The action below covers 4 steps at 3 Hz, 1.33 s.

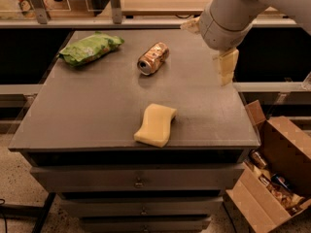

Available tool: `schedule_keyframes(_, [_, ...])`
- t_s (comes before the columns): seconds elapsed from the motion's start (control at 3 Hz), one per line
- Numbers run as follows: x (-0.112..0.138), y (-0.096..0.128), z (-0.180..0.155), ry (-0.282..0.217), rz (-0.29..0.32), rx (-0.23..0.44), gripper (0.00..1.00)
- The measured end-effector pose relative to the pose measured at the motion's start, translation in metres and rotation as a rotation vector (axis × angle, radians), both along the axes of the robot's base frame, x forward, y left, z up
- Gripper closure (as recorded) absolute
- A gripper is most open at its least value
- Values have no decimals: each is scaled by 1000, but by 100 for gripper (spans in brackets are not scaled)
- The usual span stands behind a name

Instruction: Move orange can near sponge

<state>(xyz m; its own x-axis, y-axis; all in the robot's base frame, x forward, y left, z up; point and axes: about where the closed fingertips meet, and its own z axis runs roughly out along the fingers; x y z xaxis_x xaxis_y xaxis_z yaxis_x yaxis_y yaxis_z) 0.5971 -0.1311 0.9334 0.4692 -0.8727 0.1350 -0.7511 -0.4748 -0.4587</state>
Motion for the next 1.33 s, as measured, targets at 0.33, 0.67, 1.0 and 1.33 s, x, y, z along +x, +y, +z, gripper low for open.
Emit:
schedule_keyframes(0.33, [22, 12, 1, -26, 78, -34, 0])
schedule_keyframes(0.67, [47, 24, -4, -37, 154, -96, 0])
schedule_keyframes(1.0, [72, 39, -12, -30, 215, -124, 0])
schedule_keyframes(1.33, [94, 56, -17, -33, 259, -128, 0])
